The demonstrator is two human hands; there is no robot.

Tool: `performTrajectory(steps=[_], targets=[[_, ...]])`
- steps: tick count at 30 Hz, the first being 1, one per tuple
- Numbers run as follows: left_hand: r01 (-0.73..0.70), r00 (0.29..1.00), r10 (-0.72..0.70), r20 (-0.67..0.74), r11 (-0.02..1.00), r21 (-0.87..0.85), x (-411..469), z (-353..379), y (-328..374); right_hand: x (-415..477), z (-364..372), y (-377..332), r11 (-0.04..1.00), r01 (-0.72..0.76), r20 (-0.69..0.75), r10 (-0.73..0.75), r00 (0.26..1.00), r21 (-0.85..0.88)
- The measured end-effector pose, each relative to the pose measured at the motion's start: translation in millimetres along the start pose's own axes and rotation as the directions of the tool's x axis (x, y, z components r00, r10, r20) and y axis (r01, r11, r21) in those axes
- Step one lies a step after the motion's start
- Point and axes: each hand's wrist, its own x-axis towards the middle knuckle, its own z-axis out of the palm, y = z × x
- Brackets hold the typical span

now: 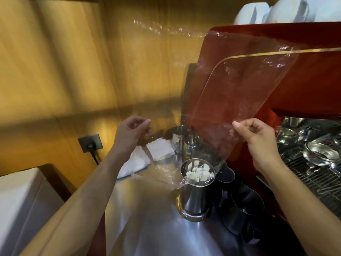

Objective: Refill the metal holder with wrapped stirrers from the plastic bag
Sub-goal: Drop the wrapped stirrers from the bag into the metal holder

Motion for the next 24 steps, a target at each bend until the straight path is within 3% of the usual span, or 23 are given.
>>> performTrajectory(steps=[4,16,20,24], targets=[[-0.032,0.998,0.031,-0.05,0.999,-0.027,2,-5,7,5,6,-1,0.997,0.011,0.002,-0.011,1.0,0.071],[-0.011,1.0,0.011,0.0,0.998,-0.056,2,-32,26,20,19,-18,0.973,0.051,-0.002,-0.052,0.999,0.225],[0.05,0.994,-0.047,0.101,0.998,-0.031,-5,-47,22,21,22,-9,0.967,-0.161,0.179,0.125,0.976,0.2],[0.201,0.979,-0.202,-0.011,0.976,-0.084,-23,-56,10,12,29,12,0.922,-0.378,0.362,0.326,0.873,0.084]])
